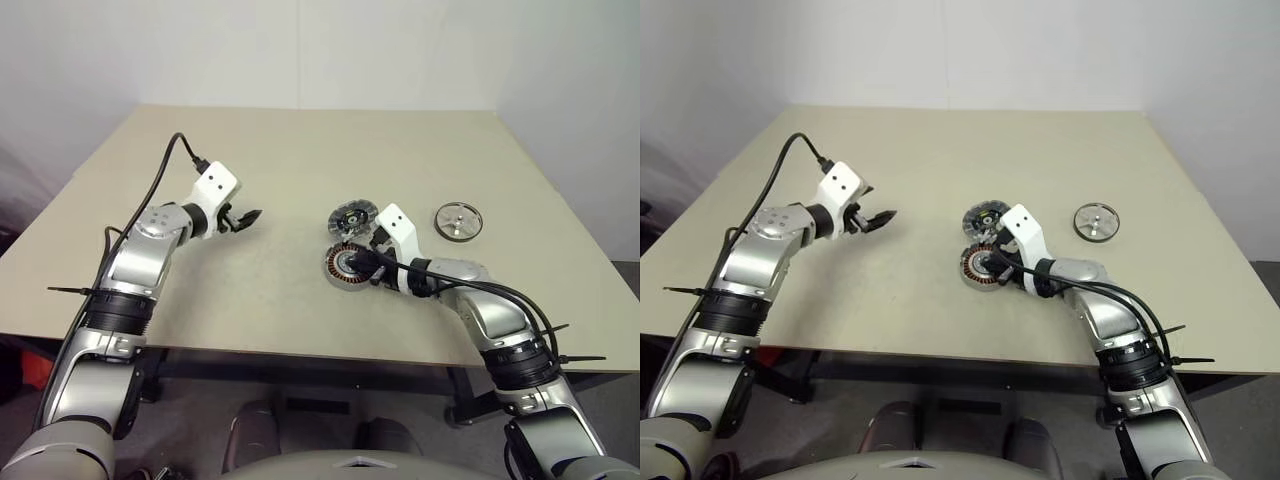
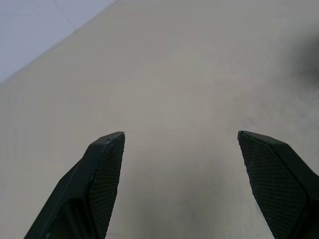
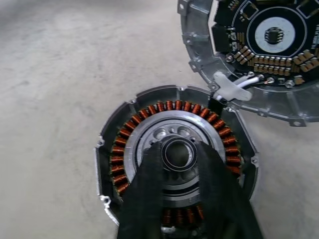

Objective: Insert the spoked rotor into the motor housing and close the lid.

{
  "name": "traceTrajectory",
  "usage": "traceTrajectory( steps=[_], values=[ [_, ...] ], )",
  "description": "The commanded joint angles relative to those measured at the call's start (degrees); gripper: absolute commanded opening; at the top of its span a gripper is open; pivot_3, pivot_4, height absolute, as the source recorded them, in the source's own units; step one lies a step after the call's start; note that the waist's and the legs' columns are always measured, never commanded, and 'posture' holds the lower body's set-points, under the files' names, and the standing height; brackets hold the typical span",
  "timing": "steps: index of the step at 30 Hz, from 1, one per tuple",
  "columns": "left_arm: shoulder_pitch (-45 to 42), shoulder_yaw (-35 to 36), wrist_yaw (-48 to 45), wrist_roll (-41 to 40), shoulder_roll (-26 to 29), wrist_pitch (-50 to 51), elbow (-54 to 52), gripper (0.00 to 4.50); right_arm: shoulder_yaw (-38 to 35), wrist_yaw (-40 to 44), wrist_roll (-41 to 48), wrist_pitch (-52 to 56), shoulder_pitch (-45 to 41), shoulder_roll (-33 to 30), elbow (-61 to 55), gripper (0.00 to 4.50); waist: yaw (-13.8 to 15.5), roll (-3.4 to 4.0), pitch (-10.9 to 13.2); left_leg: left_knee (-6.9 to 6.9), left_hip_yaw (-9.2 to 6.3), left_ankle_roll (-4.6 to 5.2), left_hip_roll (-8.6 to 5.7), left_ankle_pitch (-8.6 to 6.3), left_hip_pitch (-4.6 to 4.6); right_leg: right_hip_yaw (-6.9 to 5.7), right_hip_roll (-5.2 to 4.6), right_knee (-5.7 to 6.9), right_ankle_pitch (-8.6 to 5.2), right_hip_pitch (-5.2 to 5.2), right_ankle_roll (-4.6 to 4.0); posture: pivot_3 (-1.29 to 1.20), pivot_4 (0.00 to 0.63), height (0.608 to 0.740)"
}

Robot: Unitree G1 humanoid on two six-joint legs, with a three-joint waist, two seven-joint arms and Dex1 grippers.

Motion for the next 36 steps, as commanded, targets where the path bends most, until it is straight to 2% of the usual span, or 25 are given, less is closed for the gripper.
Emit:
traceTrajectory(
  steps=[1,6,8,16,19,27,29,33,36],
  values=[
    [-0.91,1.13,0.17,-0.12,0.82,-0.58,-1.47,3.82,-0.89,0.19,1.08,0.79,0.1,-0.71,-2.25,2.24,0.01,0.0,0.0,0.0,0.0,0.0,0.0,0.0,0.0,0.0,0.0,0.0,0.0,0.0,0.0,0.0,0.0,0.74],
    [-0.91,1.16,0.21,-0.1,0.92,-0.57,-1.56,3.82,-0.83,-1.03,0.16,0.19,-0.21,-0.95,-2.22,3.95,0.02,0.0,0.0,0.0,-0.01,0.0,-0.01,0.0,0.0,0.0,0.0,0.01,0.0,0.01,0.0,0.0,0.0,0.74],
    [-0.82,1.15,0.23,-0.11,0.93,-0.52,-1.67,3.82,-0.98,-1.41,0.01,-0.1,-0.31,-0.99,-2.21,4.49,0.08,-0.01,-0.01,0.0,-0.02,0.0,-0.01,0.0,0.01,0.0,0.0,0.01,0.0,0.02,0.0,0.0,0.0,0.74],
    [-0.62,1.09,0.29,-0.11,0.86,-0.53,-1.64,3.82,-2.88,-1.81,2.25,0.65,-0.71,-0.57,-4.03,4.49,0.07,-0.02,-0.02,0.0,-0.03,-0.01,-0.01,0.0,0.0,0.0,0.0,0.01,0.0,0.02,0.01,0.0,0.0,0.74],
    [-0.69,1.08,0.33,-0.1,0.81,-0.59,-1.52,3.82,-4.01,-2.27,3.25,0.84,-0.88,-0.13,-4.53,3.91,0.07,-0.02,-0.02,0.0,-0.03,-0.04,-0.02,0.03,0.0,0.0,0.0,0.0,0.0,0.01,0.0,0.0,0.0,0.74],
    [-0.96,0.96,0.37,0.04,0.71,-0.95,-1.01,3.82,-3.87,-2.09,3.88,1.14,-0.55,-0.85,-5.61,1.05,0.0,-0.02,-0.01,0.0,-0.03,-0.13,-0.01,0.08,0.0,0.0,0.0,0.01,0.0,0.0,0.0,0.0,0.0,0.74],
    [-1.02,0.94,0.37,0.08,0.71,-1.01,-0.87,3.82,-3.6,-2.12,3.88,0.71,-0.31,-0.59,-5.26,1.05,0.02,-0.02,-0.02,0.0,-0.03,-0.13,-0.01,0.08,0.0,0.0,0.0,0.01,0.0,0.0,0.0,0.0,0.0,0.74],
    [-1.05,0.97,0.39,0.18,0.8,-1.0,-0.82,3.82,-3.17,-1.42,4.14,-0.07,-0.01,-0.33,-4.64,0.2,0.02,-0.02,-0.02,0.0,-0.03,-0.14,-0.01,0.08,0.0,0.0,0.0,0.01,0.0,0.0,0.0,0.0,0.0,0.74],
    [-1.02,1.06,0.41,0.22,0.93,-0.96,-0.87,3.82,-2.58,-1.22,3.7,-0.49,-0.3,-0.23,-4.12,0.06,0.01,-0.02,-0.01,-0.01,-0.03,-0.14,-0.01,0.08,0.0,0.0,0.0,0.01,0.0,0.0,0.0,0.0,0.0,0.74]
  ],
)
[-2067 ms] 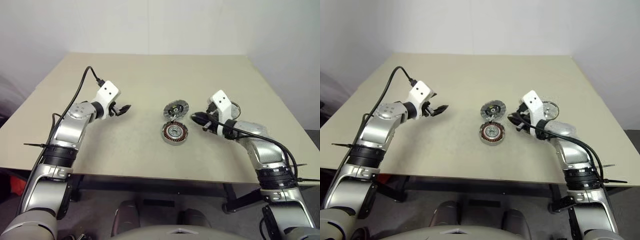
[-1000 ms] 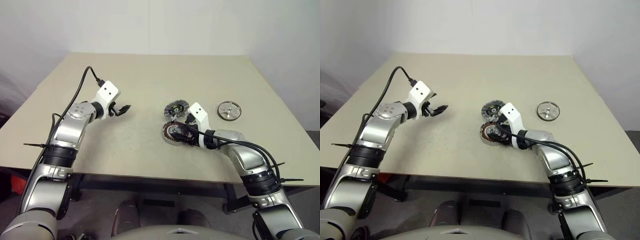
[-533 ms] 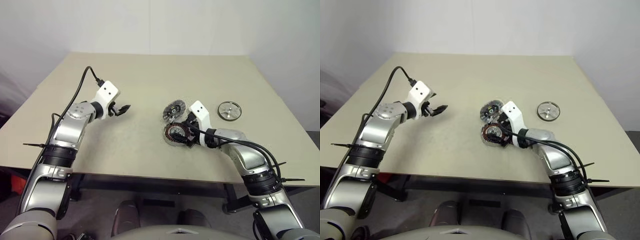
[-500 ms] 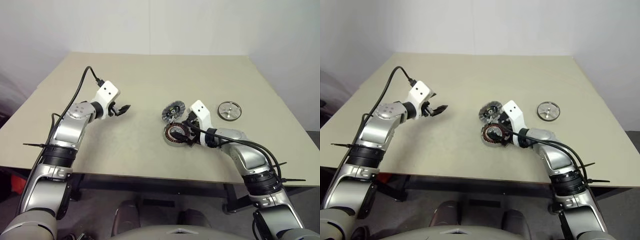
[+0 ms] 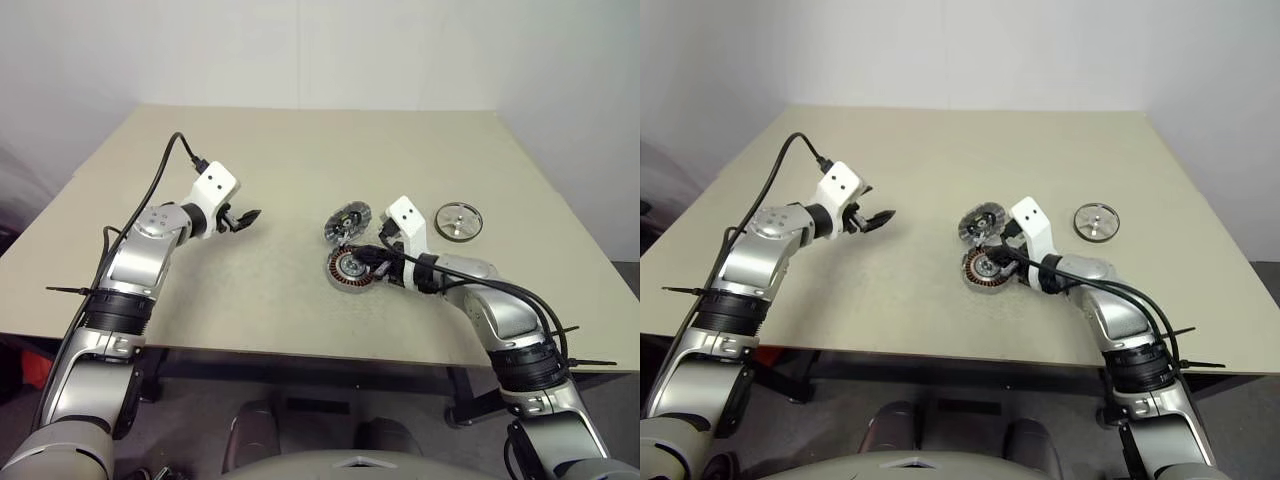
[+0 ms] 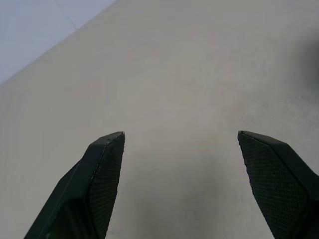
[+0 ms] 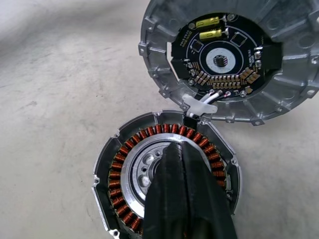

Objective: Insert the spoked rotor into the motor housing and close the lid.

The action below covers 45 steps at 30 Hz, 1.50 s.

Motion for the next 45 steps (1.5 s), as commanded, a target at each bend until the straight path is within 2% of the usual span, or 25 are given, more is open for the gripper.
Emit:
traceTrajectory(
  steps=[1,14,19,27,36,42,45],
  values=[
    [-0.99,1.1,0.39,0.08,0.77,-0.81,-0.99,3.82,0.33,0.53,0.34,-1.44,-0.94,0.03,-1.12,0.06,0.0,0.0,0.0,0.0,0.0,0.0,0.0,0.0,0.0,0.0,0.0,0.0,0.0,0.0,0.0,0.0,0.0,0.74],
    [-0.37,1.47,0.68,0.05,1.21,-0.37,-1.81,3.82,3.54,0.01,-1.72,-1.16,0.07,0.44,3.66,0.06,-0.01,-0.01,-0.01,0.0,0.0,0.0,-0.01,0.0,0.0,0.0,0.0,0.0,0.0,0.01,0.0,0.0,0.0,0.74],
    [-0.3,1.62,0.76,0.01,1.42,-0.4,-1.73,3.82,2.73,-1.12,-2.39,-1.12,-0.29,0.19,3.74,0.06,-0.01,-0.02,-0.01,0.0,0.0,0.0,-0.01,0.0,0.03,0.0,0.0,0.01,0.0,0.03,0.0,0.0,0.0,0.74],
    [-0.62,1.46,0.84,0.06,1.26,-0.82,-1.1,3.82,-0.3,-0.35,1.06,0.91,-2.76,-0.31,-1.5,0.06,-0.01,-0.02,-0.01,0.0,-0.01,0.0,-0.01,0.0,0.04,0.0,0.0,0.04,0.0,0.03,0.0,0.0,0.0,0.74],
    [-0.76,1.34,0.69,0.1,1.27,-0.97,-0.83,3.82,0.83,-0.2,1.59,2.85,-2.62,0.19,-3.83,0.06,0.02,-0.02,-0.01,0.0,-0.01,-0.04,-0.01,0.02,0.01,0.0,0.0,0.01,0.0,0.01,0.0,0.0,0.0,0.74],
    [-0.14,1.56,0.64,-0.02,1.59,-0.38,-1.61,3.82,3.28,-0.83,-0.17,2.29,0.94,1.44,1.78,0.06,-0.01,-0.03,-0.02,-0.01,-0.02,-0.03,-0.01,0.02,0.02,0.0,0.0,0.01,0.0,0.01,0.0,0.0,0.0,0.74],
    [0.27,1.82,0.79,-0.1,1.79,-0.18,-1.98,3.82,2.25,-2.19,-1.38,1.51,0.2,1.02,4.0,0.06,-0.09,-0.13,-0.1,-0.01,-0.01,-0.03,-0.01,0.02,0.09,0.02,0.0,0.02,0.0,0.04,0.0,0.0,0.0,0.74]
  ],
)
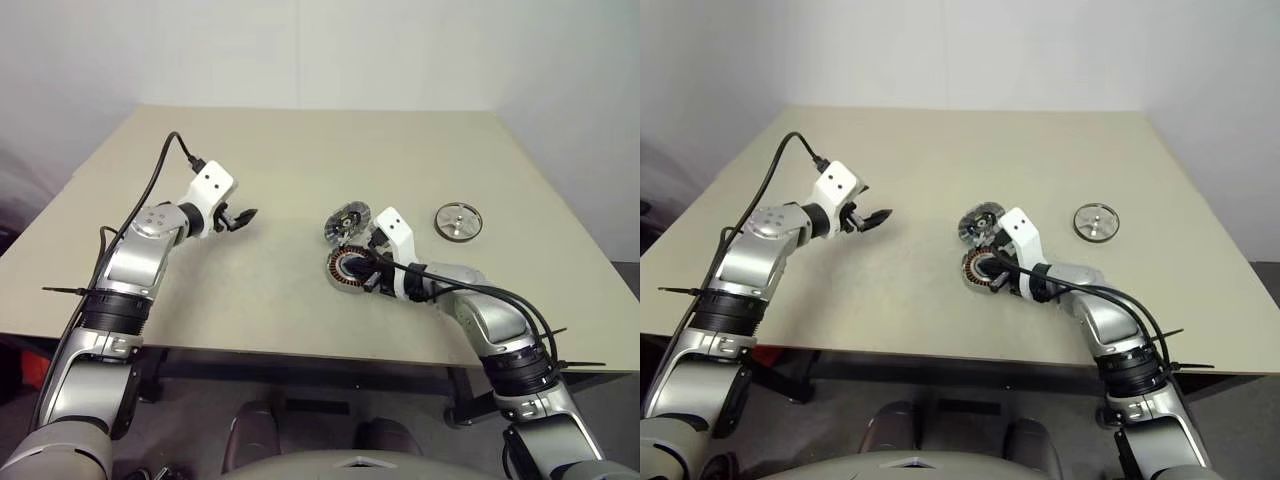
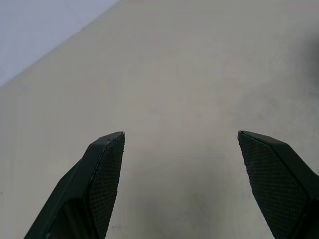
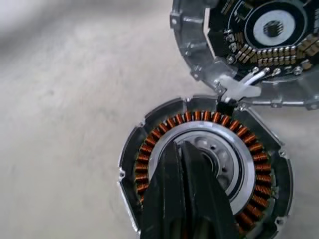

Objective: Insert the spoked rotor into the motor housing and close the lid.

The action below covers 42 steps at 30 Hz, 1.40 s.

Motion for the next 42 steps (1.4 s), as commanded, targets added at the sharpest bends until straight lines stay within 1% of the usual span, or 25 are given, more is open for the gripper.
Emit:
traceTrajectory(
  steps=[1,7,13,18,21,27,30,36,42],
  values=[
    [-0.12,1.59,0.35,-0.19,1.11,-0.17,-1.94,3.82,-0.74,-1.55,-1.43,-0.03,-0.85,-0.83,2.65,0.06,0.01,-0.03,-0.02,0.0,0.0,0.0,0.0,0.0,0.05,0.0,0.0,0.01,0.0,0.04,0.01,0.0,0.0,0.74],
    [-0.06,1.67,0.62,-0.16,1.09,-0.25,-1.88,3.82,-3.63,-0.12,1.9,1.17,-3.06,-1.98,-0.33,0.06,0.2,-0.03,-0.02,0.0,-0.05,0.09,-0.01,-0.06,0.15,-0.01,0.0,0.0,-0.02,0.2,0.03,0.0,0.0,0.74],
    [-0.33,1.49,0.73,-0.08,0.92,-0.54,-1.39,3.82,-3.69,0.63,2.72,1.97,-3.95,-2.8,-3.19,0.06,0.09,-0.03,-0.02,-0.01,-0.06,0.04,0.0,-0.02,0.13,-0.01,0.01,0.0,-0.01,0.16,0.02,0.0,0.0,0.74],
    [-0.45,1.38,0.61,-0.08,0.95,-0.56,-1.27,3.82,-3.5,0.15,3.93,3.53,-4.23,-1.88,-5.4,0.06,0.09,-0.03,-0.02,-0.03,-0.05,-0.01,-0.01,0.01,-0.03,-0.01,0.02,-0.01,0.0,-0.01,0.01,0.0,0.0,0.74],
    [-0.37,1.37,0.47,-0.06,1.15,-0.43,-1.38,3.82,-2.15,0.03,3.5,3.18,-3.24,-0.77,-3.41,0.06,0.08,-0.03,-0.02,-0.03,-0.05,-0.01,-0.01,0.0,-0.02,-0.01,0.01,-0.01,-0.01,0.0,0.01,0.0,0.0,0.74],
    [-0.01,1.66,0.39,-0.14,1.72,0.15,-2.31,3.82,0.49,-1.2,-0.05,0.47,-0.58,0.46,5.22,0.06,0.06,-0.06,-0.06,-0.02,-0.04,0.01,-0.02,-0.01,0.01,0.0,0.0,-0.01,-0.01,0.02,0.01,0.0,0.0,0.74],
    [0.28,1.83,0.4,-0.24,2.03,0.36,-2.76,3.82,-1.66,-1.15,2.01,1.72,-1.64,0.18,2.41,0.06,0.04,-0.12,-0.1,-0.03,-0.06,0.04,-0.01,-0.03,0.18,-0.01,0.01,-0.01,-0.01,0.19,0.02,0.0,0.0,0.74],
    [0.37,1.44,0.85,-0.16,1.35,0.27,-2.6,3.82,-3.55,0.03,4.37,3.07,-2.88,-2.06,-3.69,0.06,0.19,-0.12,-0.1,-0.03,-0.07,0.08,-0.03,-0.05,0.15,-0.01,0.0,-0.02,-0.01,0.2,0.02,0.0,0.0,0.74],
    [-0.45,1.2,0.8,-0.09,1.01,-0.17,-1.65,3.82,-4.23,-0.39,5.26,4.36,-5.14,-2.39,-6.01,0.06,0.05,-0.12,-0.1,-0.05,-0.07,0.02,0.0,-0.02,0.13,-0.01,0.02,-0.02,-0.01,0.13,0.02,0.0,0.0,0.74]
  ],
)
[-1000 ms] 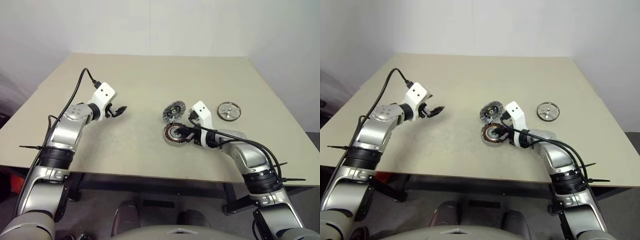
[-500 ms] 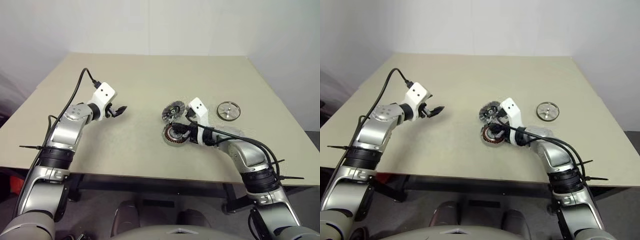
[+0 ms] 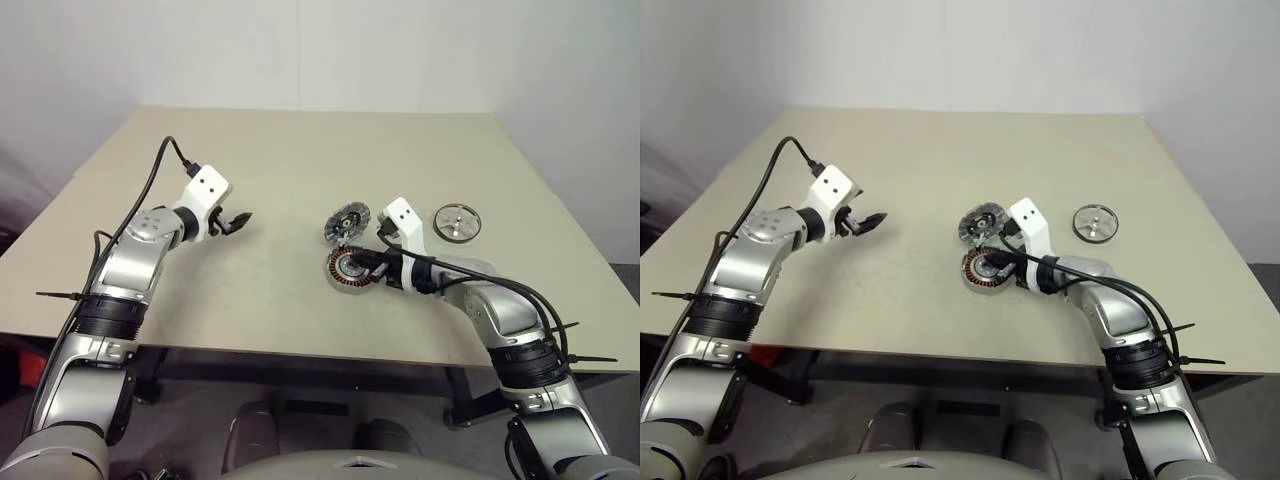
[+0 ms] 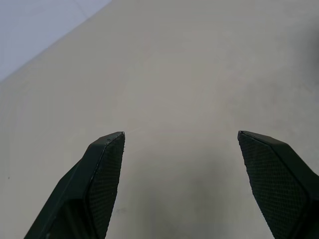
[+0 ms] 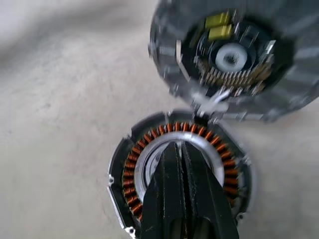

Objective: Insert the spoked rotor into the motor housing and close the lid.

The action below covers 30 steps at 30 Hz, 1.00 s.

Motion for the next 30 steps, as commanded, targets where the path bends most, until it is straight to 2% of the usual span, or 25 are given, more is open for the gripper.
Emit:
traceTrajectory(
  steps=[1,5,11,22,30],
  values=[
    [-1.73,0.92,0.24,-0.06,0.23,-0.89,-0.89,3.82,-1.41,-0.2,1.49,0.57,-2.17,0.11,-3.42,0.06,-0.01,0.0,0.0,0.0,0.0,0.0,0.0,0.0,0.0,0.0,0.0,0.0,0.0,0.0,0.0,0.0,0.0,0.74],
    [-1.82,0.89,0.16,-0.04,0.22,-0.98,-0.81,3.82,-0.21,-0.63,1.19,0.47,-2.08,1.2,-2.18,0.06,0.0,0.0,0.0,-0.01,0.0,0.0,-0.01,0.0,-0.01,0.0,-0.01,-0.01,0.0,0.0,0.0,0.0,0.0,0.74],
    [-1.37,1.13,-0.01,-0.12,0.73,-0.71,-1.38,3.82,4.26,-1.16,-2.27,-1.37,2.78,2.89,6.21,0.06,0.01,-0.01,-0.02,-0.02,-0.01,0.01,-0.01,-0.01,-0.01,-0.02,-0.01,-0.04,0.0,0.03,0.0,0.0,0.0,0.74],
    [-0.9,1.27,0.47,-0.3,0.75,-0.54,-1.74,3.82,-3.05,-1.74,1.55,0.81,-4.33,1.02,0.57,0.06,-0.01,-0.12,-0.09,-0.02,-0.03,0.02,-0.03,-0.01,0.08,0.01,-0.01,0.0,-0.01,0.06,0.03,0.0,0.0,0.74],
    [-1.5,1.14,0.46,-0.16,0.36,-0.91,-1.05,3.82,-1.59,-1.95,1.24,1.42,-2.94,1.63,0.57,0.06,0.09,-0.12,-0.1,-0.07,-0.02,-0.06,-0.04,0.03,-0.11,-0.01,0.0,-0.08,0.0,-0.09,0.0,0.0,0.0,0.74]
  ],
)
